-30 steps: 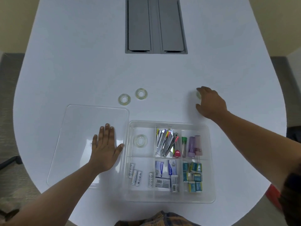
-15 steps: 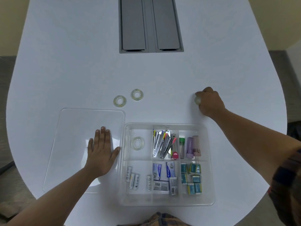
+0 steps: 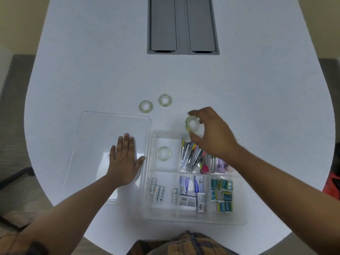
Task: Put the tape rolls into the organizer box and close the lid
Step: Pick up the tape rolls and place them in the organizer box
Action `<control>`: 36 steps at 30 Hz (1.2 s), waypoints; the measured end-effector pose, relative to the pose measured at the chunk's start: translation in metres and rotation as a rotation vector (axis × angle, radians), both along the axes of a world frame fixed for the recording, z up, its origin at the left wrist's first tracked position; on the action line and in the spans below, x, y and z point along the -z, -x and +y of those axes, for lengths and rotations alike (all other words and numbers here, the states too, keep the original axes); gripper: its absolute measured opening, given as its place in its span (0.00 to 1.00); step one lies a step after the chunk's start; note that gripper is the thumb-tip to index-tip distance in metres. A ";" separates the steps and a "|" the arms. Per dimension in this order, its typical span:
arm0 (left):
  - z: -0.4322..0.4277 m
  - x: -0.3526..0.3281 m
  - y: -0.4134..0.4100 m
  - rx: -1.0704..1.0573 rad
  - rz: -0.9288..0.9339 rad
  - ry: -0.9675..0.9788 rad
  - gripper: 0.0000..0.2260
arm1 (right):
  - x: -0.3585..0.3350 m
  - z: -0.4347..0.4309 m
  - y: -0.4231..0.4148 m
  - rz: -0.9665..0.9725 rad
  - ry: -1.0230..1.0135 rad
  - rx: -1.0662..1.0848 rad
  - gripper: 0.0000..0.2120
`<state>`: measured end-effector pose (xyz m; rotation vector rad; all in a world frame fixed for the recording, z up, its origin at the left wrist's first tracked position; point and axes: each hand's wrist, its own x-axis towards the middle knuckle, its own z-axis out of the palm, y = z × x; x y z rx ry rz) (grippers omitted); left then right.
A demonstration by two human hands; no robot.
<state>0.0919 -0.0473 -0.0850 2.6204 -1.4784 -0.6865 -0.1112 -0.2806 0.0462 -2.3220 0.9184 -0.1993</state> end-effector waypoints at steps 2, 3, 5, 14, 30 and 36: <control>0.000 -0.001 0.001 -0.001 -0.017 -0.004 0.37 | 0.005 0.025 -0.005 0.024 -0.021 -0.070 0.27; -0.001 -0.001 0.001 -0.002 -0.019 -0.007 0.38 | 0.008 0.034 -0.006 0.048 -0.026 -0.100 0.27; -0.001 -0.001 0.001 0.003 -0.021 -0.020 0.38 | 0.016 0.049 -0.008 0.092 -0.029 -0.148 0.27; -0.003 -0.011 0.003 0.028 0.004 -0.041 0.40 | 0.035 0.066 -0.018 0.283 0.142 -0.299 0.25; -0.009 -0.014 -0.004 0.050 0.073 -0.145 0.36 | 0.040 0.059 -0.021 0.242 0.131 -0.345 0.18; -0.013 -0.029 -0.002 0.070 -0.002 -0.152 0.39 | 0.033 0.031 0.009 0.058 0.167 -0.071 0.15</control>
